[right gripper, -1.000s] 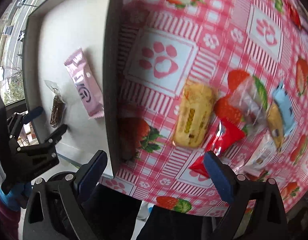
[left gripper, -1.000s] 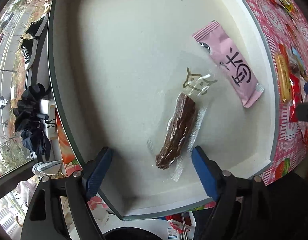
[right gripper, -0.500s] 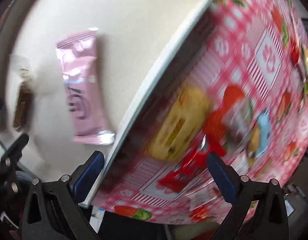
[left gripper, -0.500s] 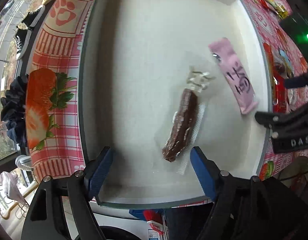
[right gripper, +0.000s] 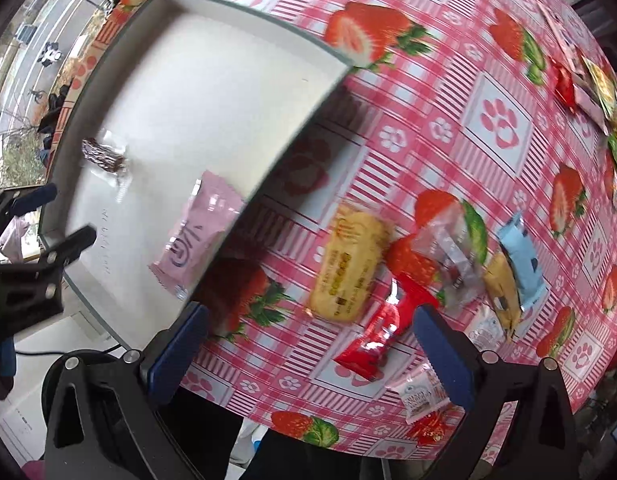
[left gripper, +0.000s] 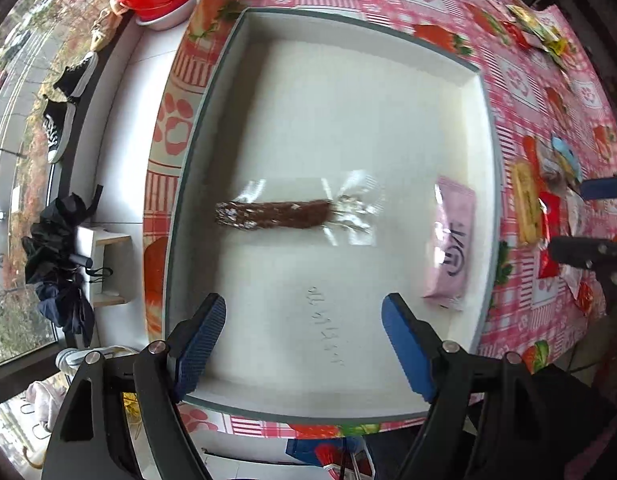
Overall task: Organize snacks
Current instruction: 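Grasp the yellow cake packet with the left tool while the right tool grasps a red candy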
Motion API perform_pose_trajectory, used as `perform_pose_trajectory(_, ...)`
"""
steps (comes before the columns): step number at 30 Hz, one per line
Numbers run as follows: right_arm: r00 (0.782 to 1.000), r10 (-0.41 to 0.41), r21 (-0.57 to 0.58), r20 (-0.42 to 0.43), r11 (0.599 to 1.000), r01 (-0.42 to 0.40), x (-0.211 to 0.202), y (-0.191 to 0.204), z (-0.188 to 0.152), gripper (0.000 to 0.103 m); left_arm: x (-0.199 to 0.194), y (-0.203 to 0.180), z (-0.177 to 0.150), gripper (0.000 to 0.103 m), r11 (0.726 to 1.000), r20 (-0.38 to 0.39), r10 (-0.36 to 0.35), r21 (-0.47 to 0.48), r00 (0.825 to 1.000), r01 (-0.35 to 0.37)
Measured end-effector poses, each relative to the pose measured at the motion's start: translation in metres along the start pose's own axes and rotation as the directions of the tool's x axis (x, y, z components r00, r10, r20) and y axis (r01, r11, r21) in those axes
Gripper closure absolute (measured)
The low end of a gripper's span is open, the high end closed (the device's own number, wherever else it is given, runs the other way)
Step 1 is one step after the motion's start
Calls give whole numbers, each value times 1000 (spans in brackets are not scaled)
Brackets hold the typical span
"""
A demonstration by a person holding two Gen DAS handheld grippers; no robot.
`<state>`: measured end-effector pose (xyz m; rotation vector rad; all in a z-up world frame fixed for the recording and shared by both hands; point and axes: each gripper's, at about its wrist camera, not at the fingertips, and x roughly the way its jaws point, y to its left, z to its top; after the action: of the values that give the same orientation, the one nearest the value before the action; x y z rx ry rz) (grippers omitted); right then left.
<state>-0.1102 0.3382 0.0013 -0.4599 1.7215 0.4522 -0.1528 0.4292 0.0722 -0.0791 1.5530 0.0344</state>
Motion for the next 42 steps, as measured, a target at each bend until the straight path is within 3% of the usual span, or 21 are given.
perform_pose_trajectory(10, 996, 30, 118, -78, 993, -21, 24, -48, -39, 1, -9, -60, -2, 19, 994, -37, -77, 75, 996, 79)
perform_pose_trajectory(19, 994, 3, 211, -109, 977, 21, 36, -100, -74, 1, -13, -51, 9, 19, 994, 8, -60, 89, 998, 59)
perform_pose_trajectory(24, 990, -7, 315, -143, 948, 53, 49, -145, -105, 1, -19, -55, 11, 19, 993, 15, -56, 109, 998, 55)
perform_pose_trajectory(33, 983, 59, 414, -172, 910, 18, 80, -174, -172, 1, -26, -113, 14, 19, 959, -9, -107, 264, 994, 105)
perform_pose_trajectory(38, 985, 71, 345, -160, 938, -12, 96, -163, -200, 1, -16, -157, 18, 19, 935, -77, -128, 323, 989, 147)
perform_pose_trajectory(42, 984, 11, 217, -180, 976, 29, 107, -137, -204, 1, 5, -178, 26, 19, 949, -139, -107, 281, 984, 143)
